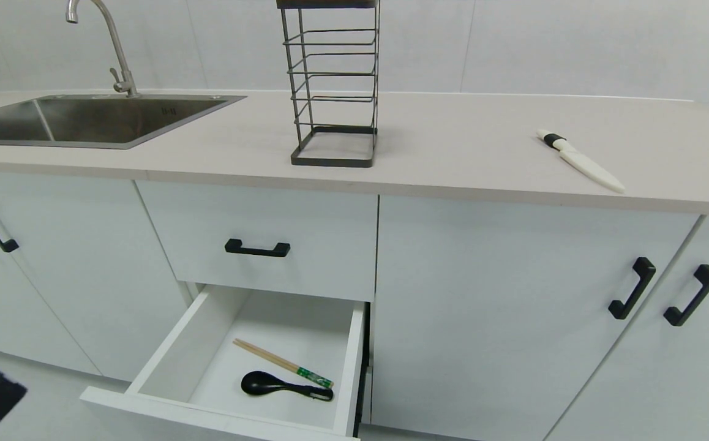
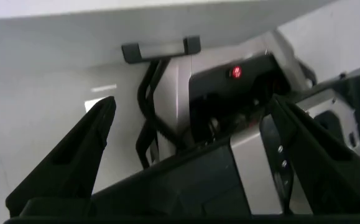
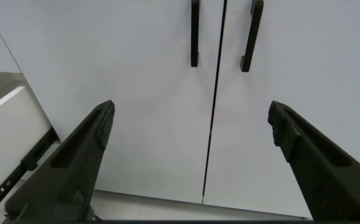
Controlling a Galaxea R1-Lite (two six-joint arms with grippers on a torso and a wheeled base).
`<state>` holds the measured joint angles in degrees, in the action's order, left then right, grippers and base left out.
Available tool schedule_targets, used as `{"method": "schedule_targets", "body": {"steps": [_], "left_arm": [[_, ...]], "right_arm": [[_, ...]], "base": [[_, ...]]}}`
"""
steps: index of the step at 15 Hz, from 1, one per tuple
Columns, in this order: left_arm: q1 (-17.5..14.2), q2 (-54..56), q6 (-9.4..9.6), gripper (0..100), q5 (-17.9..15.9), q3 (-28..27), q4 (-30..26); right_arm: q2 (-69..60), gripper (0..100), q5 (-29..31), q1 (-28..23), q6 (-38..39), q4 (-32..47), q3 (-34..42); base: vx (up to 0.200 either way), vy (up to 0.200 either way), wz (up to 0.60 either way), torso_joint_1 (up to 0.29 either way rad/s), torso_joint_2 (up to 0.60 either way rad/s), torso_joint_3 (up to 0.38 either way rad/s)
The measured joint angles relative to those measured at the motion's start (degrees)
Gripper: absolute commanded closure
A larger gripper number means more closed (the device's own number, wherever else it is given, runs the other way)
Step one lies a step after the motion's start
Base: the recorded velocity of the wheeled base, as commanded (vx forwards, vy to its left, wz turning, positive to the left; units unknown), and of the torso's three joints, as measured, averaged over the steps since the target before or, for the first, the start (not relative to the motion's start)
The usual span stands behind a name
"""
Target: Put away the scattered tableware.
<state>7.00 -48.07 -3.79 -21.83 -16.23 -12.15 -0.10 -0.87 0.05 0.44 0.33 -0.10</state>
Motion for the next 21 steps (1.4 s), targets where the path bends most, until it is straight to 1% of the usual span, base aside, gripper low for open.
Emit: {"method": "schedule_targets", "body": {"steps": [1,2,3,5,6,7,8,10,11,13,16,18,21], "left_arm": [[1.8,-4.3,0.82,0,1.7,0.3,0.1],[4.0,-7.7,1.22,0,3.2,0.6,0.1],[5.6,-9.9,1.39,0,3.9,0.8,0.2],[7.8,-14.0,1.45,0,4.5,1.2,0.5],[8.4,-16.2,1.48,0,5.7,1.3,2.2],[8.5,-18.2,1.48,0,7.2,1.4,4.5],[8.7,-19.8,1.5,0,7.9,1.8,6.5],[8.8,-23.5,2.07,0,8.7,3.4,14.2],[8.9,-26.3,3.08,0,8.9,4.7,19.1],[8.8,-30.5,3.82,0,9.6,6.4,24.4],[8.8,-35.3,3.97,0,10.2,7.9,30.8],[8.6,-36.9,3.95,0,10.7,8.1,32.8],[8.5,-38.1,3.95,0,10.9,7.7,34.1]], "right_arm": [[0.0,0,0.0,0.0,0.0,0.0,0.0],[0.0,0,0.0,0.0,0.0,0.0,0.0],[0.0,0,0.0,0.0,0.0,0.0,0.0],[0.0,0,0.0,0.0,0.0,0.0,0.0],[0.0,0,0.0,0.0,0.0,0.0,0.0],[0.0,0,0.0,0.0,0.0,0.0,0.0],[0.0,0,0.0,0.0,0.0,0.0,0.0],[0.0,0,0.0,0.0,0.0,0.0,0.0],[0.0,0,0.0,0.0,0.0,0.0,0.0],[0.0,0,0.0,0.0,0.0,0.0,0.0],[0.0,0,0.0,0.0,0.0,0.0,0.0],[0.0,0,0.0,0.0,0.0,0.0,0.0],[0.0,0,0.0,0.0,0.0,0.0,0.0]], "base": [[0.0,0.0,0.0,0.0,0.0,0.0],[0.0,0.0,0.0,0.0,0.0,0.0],[0.0,0.0,0.0,0.0,0.0,0.0],[0.0,0.0,0.0,0.0,0.0,0.0],[0.0,0.0,0.0,0.0,0.0,0.0],[0.0,0.0,0.0,0.0,0.0,0.0],[0.0,0.0,0.0,0.0,0.0,0.0],[0.0,0.0,0.0,0.0,0.0,0.0],[0.0,0.0,0.0,0.0,0.0,0.0],[0.0,0.0,0.0,0.0,0.0,0.0],[0.0,0.0,0.0,0.0,0.0,0.0],[0.0,0.0,0.0,0.0,0.0,0.0],[0.0,0.0,0.0,0.0,0.0,0.0]]}}
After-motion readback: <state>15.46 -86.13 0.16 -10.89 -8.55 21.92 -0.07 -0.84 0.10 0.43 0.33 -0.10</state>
